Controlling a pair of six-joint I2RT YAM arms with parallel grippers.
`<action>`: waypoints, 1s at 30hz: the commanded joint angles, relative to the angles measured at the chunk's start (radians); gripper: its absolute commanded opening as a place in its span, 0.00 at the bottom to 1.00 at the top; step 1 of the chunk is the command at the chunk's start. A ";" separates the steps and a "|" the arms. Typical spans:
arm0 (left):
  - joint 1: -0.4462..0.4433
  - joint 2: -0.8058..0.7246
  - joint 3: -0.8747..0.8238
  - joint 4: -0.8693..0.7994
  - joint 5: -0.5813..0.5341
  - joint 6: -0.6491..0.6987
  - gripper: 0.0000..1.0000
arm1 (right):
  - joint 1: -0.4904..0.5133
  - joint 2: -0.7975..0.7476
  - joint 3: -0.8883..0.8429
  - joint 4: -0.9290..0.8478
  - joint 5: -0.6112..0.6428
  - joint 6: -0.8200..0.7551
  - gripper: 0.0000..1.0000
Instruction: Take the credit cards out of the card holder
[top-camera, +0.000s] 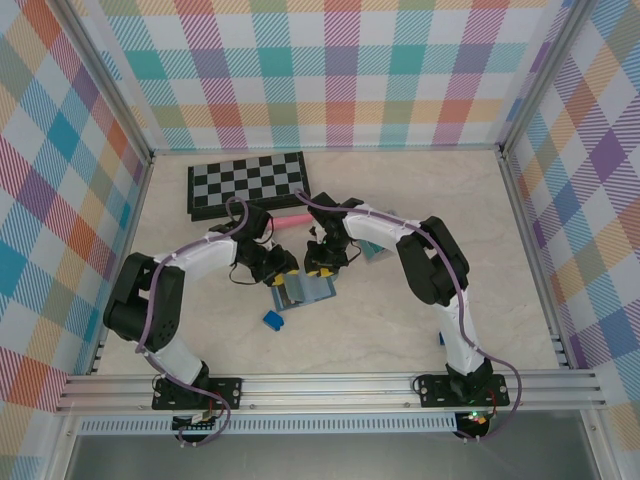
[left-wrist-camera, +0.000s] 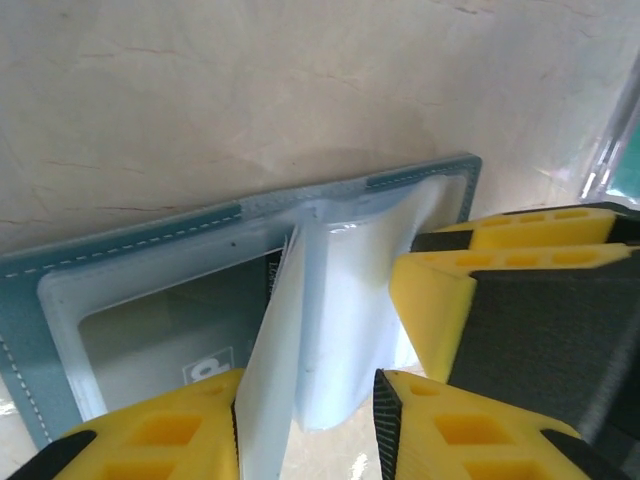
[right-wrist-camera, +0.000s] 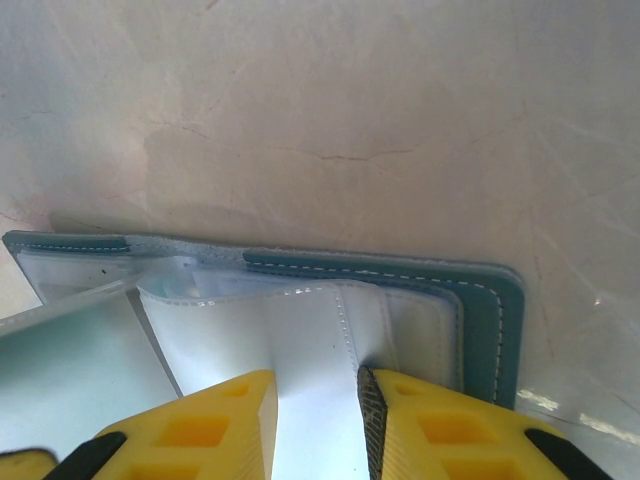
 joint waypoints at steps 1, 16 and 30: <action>-0.010 -0.032 -0.016 0.019 0.035 0.012 0.36 | 0.006 0.024 0.006 -0.021 -0.012 -0.018 0.30; -0.027 0.016 -0.019 0.213 0.169 -0.109 0.33 | -0.016 -0.228 -0.134 0.150 0.061 0.038 0.37; -0.019 0.031 -0.008 0.238 0.097 -0.155 0.41 | -0.031 -0.364 -0.209 0.128 0.208 -0.004 0.37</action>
